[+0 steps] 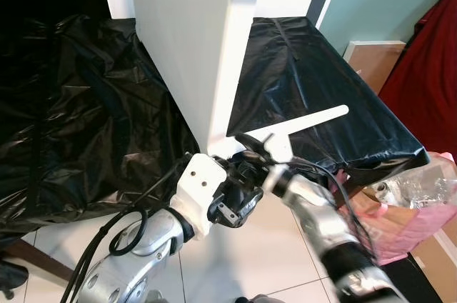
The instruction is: Building children table
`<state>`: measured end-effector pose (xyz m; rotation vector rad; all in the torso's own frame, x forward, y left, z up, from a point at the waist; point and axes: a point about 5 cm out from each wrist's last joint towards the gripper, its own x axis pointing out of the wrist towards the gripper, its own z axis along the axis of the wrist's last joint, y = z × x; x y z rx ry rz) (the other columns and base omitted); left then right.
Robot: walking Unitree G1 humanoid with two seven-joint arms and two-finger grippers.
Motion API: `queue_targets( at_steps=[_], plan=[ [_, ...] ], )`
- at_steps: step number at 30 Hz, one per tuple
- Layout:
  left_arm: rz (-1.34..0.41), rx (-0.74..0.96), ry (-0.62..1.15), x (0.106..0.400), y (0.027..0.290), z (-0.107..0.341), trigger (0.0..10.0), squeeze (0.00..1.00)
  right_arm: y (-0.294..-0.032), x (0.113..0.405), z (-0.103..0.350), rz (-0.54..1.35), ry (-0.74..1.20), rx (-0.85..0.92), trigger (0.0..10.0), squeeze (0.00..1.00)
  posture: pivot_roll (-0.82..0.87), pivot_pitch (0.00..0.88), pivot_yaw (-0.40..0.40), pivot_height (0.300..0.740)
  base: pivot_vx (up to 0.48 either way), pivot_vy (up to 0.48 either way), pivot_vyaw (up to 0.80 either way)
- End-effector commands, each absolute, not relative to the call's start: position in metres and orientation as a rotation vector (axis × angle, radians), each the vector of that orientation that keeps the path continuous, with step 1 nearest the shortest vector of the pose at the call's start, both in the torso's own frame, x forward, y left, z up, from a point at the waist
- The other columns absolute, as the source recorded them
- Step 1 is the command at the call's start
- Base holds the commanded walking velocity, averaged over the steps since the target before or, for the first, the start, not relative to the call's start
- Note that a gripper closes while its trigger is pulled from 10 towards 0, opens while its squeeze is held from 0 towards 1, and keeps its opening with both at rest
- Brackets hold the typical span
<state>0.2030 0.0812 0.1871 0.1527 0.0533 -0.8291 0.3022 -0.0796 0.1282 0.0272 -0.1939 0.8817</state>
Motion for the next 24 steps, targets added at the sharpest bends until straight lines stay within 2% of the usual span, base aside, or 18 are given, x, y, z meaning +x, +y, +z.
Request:
queue_targets(
  at_steps=[1,6,14,20,23,24],
  plan=[
    [-0.856,0.163,0.056,0.203,0.079,0.185,10.0,0.00,-0.091,0.301,0.130,0.870,-0.186,0.022,10.0,0.00,0.10,0.087,-0.121,0.740,0.000,0.000,0.00],
    [-0.878,0.172,0.057,0.205,0.079,0.185,10.0,0.00,-0.120,0.298,0.137,0.803,-0.152,-0.022,10.0,0.00,0.09,0.081,-0.111,0.740,0.000,0.000,0.00],
    [-0.884,0.182,0.056,0.205,0.080,0.186,10.0,0.00,-0.130,0.311,0.137,0.594,-0.093,-0.048,10.0,0.00,0.10,0.075,-0.109,0.740,0.000,0.000,0.00],
    [-0.882,0.187,0.051,0.207,0.080,0.187,10.0,0.00,-0.107,0.329,0.138,0.488,-0.091,0.012,10.0,0.00,0.11,0.076,-0.109,0.740,0.000,0.000,0.00],
    [-0.878,0.187,0.050,0.207,0.079,0.187,10.0,0.00,-0.087,0.334,0.137,0.511,-0.071,0.040,10.0,0.00,0.12,0.081,-0.117,0.740,0.000,0.000,0.00],
    [-0.871,0.184,0.047,0.207,0.080,0.188,10.0,0.00,-0.070,0.335,0.136,0.551,-0.061,0.062,10.0,0.00,0.12,0.087,-0.122,0.740,0.000,0.000,0.00]
  ],
)
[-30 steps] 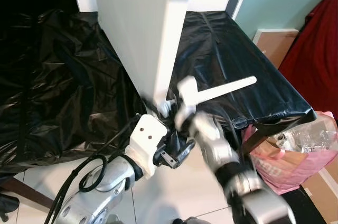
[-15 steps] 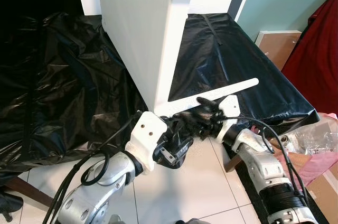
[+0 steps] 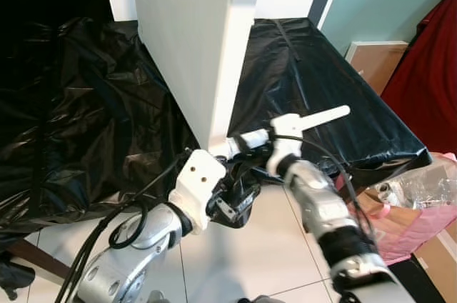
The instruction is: Building children table
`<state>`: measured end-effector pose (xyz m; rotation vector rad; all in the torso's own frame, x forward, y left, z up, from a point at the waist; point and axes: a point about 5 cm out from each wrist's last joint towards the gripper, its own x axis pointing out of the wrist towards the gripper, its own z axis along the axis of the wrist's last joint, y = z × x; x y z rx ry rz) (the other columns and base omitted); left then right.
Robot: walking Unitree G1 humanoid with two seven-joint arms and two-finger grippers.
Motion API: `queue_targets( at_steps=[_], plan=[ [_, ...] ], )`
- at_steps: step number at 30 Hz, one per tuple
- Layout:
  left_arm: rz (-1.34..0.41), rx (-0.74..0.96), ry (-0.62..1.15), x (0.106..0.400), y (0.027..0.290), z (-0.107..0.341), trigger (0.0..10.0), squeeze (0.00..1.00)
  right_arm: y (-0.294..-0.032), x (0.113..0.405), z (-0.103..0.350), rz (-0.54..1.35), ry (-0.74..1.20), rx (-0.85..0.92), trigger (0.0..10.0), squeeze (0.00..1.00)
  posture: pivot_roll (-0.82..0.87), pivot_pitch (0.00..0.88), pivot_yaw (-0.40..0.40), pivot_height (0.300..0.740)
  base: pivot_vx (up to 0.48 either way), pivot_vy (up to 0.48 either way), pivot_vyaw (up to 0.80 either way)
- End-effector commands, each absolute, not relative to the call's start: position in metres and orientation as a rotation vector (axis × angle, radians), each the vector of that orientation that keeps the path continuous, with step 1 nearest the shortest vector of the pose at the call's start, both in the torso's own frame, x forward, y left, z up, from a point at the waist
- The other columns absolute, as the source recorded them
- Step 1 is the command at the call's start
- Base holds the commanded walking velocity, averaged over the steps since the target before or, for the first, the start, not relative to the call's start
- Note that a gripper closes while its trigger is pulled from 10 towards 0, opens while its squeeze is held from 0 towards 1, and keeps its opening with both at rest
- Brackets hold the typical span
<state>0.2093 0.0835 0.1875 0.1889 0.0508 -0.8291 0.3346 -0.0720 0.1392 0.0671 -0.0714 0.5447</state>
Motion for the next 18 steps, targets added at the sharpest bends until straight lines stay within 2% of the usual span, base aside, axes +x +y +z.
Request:
queue_targets(
  at_steps=[1,9,12,13,18],
  plan=[
    [-0.868,0.183,0.047,0.207,0.080,0.188,10.0,0.00,-0.065,0.336,0.136,0.567,-0.057,0.066,10.0,0.00,0.12,0.087,-0.122,0.740,0.000,0.000,0.00],
    [-0.842,0.178,0.033,0.209,0.080,0.190,10.0,0.00,-0.003,0.345,0.146,0.657,-0.039,0.115,10.0,0.00,0.15,0.093,-0.144,0.740,0.000,0.000,0.00],
    [-0.836,0.178,0.032,0.209,0.081,0.190,10.0,0.00,0.011,0.345,0.148,0.686,-0.031,0.119,10.0,0.00,0.15,0.092,-0.145,0.740,0.000,0.000,0.00],
    [-0.834,0.180,0.030,0.210,0.081,0.190,10.0,0.00,0.024,0.343,0.150,0.720,-0.022,0.137,10.0,0.00,0.15,0.090,-0.143,0.740,0.000,0.000,0.00],
    [-0.836,0.185,0.023,0.212,0.080,0.191,10.0,0.00,0.046,0.341,0.158,0.762,-0.021,0.173,10.0,0.00,0.15,0.086,-0.143,0.740,0.000,0.000,0.00]
  ],
)
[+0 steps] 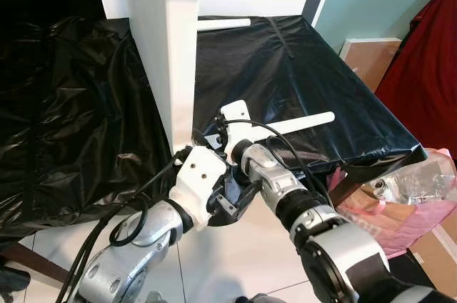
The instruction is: Building children table
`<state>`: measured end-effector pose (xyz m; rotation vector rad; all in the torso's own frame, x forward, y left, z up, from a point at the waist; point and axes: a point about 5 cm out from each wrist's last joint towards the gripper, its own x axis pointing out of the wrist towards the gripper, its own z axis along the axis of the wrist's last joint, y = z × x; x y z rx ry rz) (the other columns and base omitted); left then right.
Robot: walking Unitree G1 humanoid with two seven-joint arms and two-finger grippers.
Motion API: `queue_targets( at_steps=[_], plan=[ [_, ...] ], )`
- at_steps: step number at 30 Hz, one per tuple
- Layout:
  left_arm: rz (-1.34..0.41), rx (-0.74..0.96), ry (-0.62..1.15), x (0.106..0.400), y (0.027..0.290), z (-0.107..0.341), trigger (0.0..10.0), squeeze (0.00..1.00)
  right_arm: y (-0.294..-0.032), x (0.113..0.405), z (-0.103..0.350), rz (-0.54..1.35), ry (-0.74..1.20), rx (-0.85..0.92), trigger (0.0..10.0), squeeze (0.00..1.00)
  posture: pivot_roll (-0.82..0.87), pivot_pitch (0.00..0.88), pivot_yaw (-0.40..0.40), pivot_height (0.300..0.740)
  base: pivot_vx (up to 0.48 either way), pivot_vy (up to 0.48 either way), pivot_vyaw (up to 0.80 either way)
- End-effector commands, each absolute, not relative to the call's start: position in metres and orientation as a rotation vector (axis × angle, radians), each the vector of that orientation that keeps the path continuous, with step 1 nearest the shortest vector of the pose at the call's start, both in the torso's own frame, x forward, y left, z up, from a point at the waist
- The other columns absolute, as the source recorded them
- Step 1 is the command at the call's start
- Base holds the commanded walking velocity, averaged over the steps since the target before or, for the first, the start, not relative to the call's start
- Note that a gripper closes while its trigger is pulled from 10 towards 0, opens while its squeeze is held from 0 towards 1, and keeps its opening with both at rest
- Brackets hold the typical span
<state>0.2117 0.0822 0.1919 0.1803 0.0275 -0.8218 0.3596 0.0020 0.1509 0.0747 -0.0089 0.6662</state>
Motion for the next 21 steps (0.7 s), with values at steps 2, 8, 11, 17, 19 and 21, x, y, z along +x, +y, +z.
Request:
queue_targets(
  at_steps=[2,8,11,17,19,21],
  plan=[
    [-0.835,0.184,0.022,0.212,0.080,0.192,10.0,0.00,0.048,0.342,0.160,0.761,-0.023,0.166,10.0,0.00,0.15,0.087,-0.142,0.740,0.000,0.000,0.00],
    [-0.832,0.184,0.026,0.211,0.079,0.190,10.0,0.00,0.060,0.335,0.159,0.859,-0.032,0.195,10.0,0.00,0.16,0.088,-0.141,0.740,0.000,0.000,0.00],
    [-0.808,0.206,0.033,0.214,0.082,0.188,10.0,0.00,0.048,0.339,0.159,0.829,-0.063,0.185,10.0,0.00,0.16,0.093,-0.142,0.740,0.000,0.000,0.00],
    [-0.527,0.292,0.074,0.236,0.108,0.178,10.0,0.00,-0.035,0.352,0.152,0.653,-0.180,0.183,10.0,0.00,0.14,0.095,-0.145,0.740,0.000,0.000,0.00],
    [-0.449,0.272,0.073,0.242,0.117,0.181,10.0,0.00,-0.051,0.350,0.152,0.628,-0.204,0.175,10.0,0.00,0.14,0.094,-0.146,0.740,0.000,0.000,0.00],
    [-0.252,0.242,0.053,0.255,0.139,0.188,10.0,0.00,-0.087,0.348,0.152,0.518,-0.236,0.142,10.0,0.00,0.13,0.094,-0.149,0.740,0.000,0.000,0.00]
  ],
)
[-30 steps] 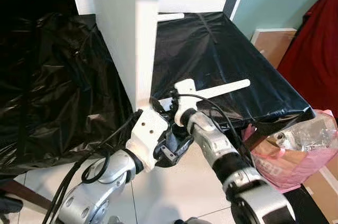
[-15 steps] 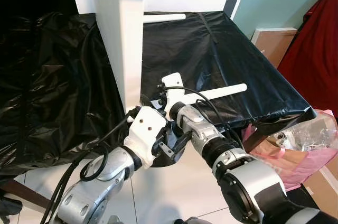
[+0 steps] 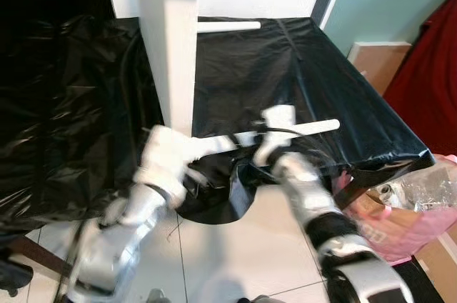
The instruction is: Building children table
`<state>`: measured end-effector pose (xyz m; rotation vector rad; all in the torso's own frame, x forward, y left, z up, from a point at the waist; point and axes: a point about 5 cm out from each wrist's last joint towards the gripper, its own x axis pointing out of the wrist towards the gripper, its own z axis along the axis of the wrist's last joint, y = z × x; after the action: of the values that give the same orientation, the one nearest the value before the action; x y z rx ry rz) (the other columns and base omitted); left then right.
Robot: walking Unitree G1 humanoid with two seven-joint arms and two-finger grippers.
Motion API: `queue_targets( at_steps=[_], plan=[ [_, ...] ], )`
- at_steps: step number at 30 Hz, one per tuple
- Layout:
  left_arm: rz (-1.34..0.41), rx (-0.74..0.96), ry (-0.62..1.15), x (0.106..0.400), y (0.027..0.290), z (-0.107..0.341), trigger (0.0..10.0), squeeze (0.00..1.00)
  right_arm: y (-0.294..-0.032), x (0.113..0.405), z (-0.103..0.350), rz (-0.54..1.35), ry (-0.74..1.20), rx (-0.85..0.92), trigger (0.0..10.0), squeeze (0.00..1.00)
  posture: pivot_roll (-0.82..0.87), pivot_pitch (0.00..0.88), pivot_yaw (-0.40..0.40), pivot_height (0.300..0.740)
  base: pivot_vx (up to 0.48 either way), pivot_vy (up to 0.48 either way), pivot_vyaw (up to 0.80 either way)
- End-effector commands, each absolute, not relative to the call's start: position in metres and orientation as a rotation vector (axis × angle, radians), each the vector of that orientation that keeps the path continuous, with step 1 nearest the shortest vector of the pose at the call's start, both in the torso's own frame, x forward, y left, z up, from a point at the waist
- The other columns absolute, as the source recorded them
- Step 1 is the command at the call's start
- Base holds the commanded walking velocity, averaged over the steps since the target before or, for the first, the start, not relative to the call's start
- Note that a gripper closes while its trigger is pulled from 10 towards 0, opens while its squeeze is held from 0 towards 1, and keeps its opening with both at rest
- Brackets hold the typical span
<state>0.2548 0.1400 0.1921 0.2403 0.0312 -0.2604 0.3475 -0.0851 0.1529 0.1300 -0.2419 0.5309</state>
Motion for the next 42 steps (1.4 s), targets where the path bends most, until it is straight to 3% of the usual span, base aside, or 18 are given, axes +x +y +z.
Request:
queue_targets(
  at_steps=[1,2,5,6,11,12,15,18,20,23,29,31,32,35,42],
  plan=[
    [-0.213,0.238,0.040,0.257,0.144,0.191,10.0,0.00,-0.095,0.347,0.151,0.489,-0.234,0.142,10.0,0.00,0.13,0.089,-0.145,0.740,0.000,0.000,0.00],
    [-0.157,0.237,0.006,0.262,0.151,0.197,10.0,0.00,-0.110,0.347,0.150,0.434,-0.228,0.136,10.0,0.00,0.12,0.087,-0.143,0.740,0.000,0.000,0.00],
    [-0.166,0.213,-0.010,0.268,0.150,0.200,10.0,0.00,-0.124,0.345,0.148,0.378,-0.221,0.126,10.0,0.00,0.11,0.075,-0.129,0.740,0.000,0.000,0.00],
    [-0.200,0.147,-0.022,0.269,0.145,0.200,10.0,1.00,-0.127,0.344,0.148,0.368,-0.220,0.122,10.0,0.00,0.10,0.069,-0.125,0.740,0.000,0.000,0.00],
    [-0.324,0.154,-0.019,0.272,0.122,0.201,10.0,1.00,-0.140,0.339,0.145,0.337,-0.202,0.094,10.0,0.00,0.09,0.054,-0.112,0.740,0.000,0.000,0.00],
    [-0.322,0.166,-0.026,0.277,0.119,0.202,10.0,0.00,-0.142,0.339,0.146,0.327,-0.199,0.089,10.0,0.00,0.08,0.044,-0.111,0.740,0.000,0.000,0.00],
    [-0.288,0.183,-0.039,0.285,0.118,0.206,10.0,0.00,-0.141,0.340,0.147,0.320,-0.201,0.089,10.0,0.00,0.07,0.039,-0.108,0.740,0.000,0.000,0.00],
    [-0.028,0.193,-0.077,0.313,0.127,0.217,10.0,0.00,-0.140,0.341,0.152,0.299,-0.210,0.096,10.0,0.00,0.06,0.040,-0.104,0.740,0.000,0.000,0.00],
    [0.035,0.123,-0.099,0.319,0.125,0.223,10.0,0.00,-0.140,0.342,0.154,0.288,-0.215,0.098,10.0,0.00,0.06,0.045,-0.102,0.740,0.000,0.000,0.00],
    [0.085,0.051,-0.140,0.325,0.118,0.228,10.0,0.00,-0.139,0.344,0.157,0.275,-0.222,0.103,10.0,0.00,0.04,0.059,-0.105,0.740,0.000,0.000,0.00],
    [0.200,0.085,-0.241,0.336,0.114,0.239,10.0,0.00,-0.142,0.344,0.159,0.246,-0.223,0.109,10.0,0.00,0.03,0.070,-0.096,0.740,0.000,0.000,0.00],
    [0.225,0.138,-0.264,0.336,0.116,0.240,4.9,0.00,-0.143,0.344,0.160,0.239,-0.225,0.110,10.0,0.00,0.02,0.070,-0.089,0.740,0.000,0.000,0.00],
    [0.230,0.133,-0.279,0.336,0.117,0.240,0.0,0.00,-0.143,0.344,0.160,0.237,-0.226,0.111,10.0,0.00,0.02,0.071,-0.087,0.740,0.000,0.000,0.00],
    [0.233,0.126,-0.289,0.337,0.121,0.239,0.0,0.00,-0.145,0.344,0.159,0.226,-0.226,0.113,10.0,0.00,0.02,0.070,-0.086,0.740,0.000,0.000,0.00],
    [0.346,0.231,-0.322,0.325,0.181,0.252,0.0,0.00,-0.143,0.344,0.155,0.228,-0.212,0.114,10.0,0.00,0.04,0.080,-0.087,0.740,0.000,0.000,0.00]
  ],
)
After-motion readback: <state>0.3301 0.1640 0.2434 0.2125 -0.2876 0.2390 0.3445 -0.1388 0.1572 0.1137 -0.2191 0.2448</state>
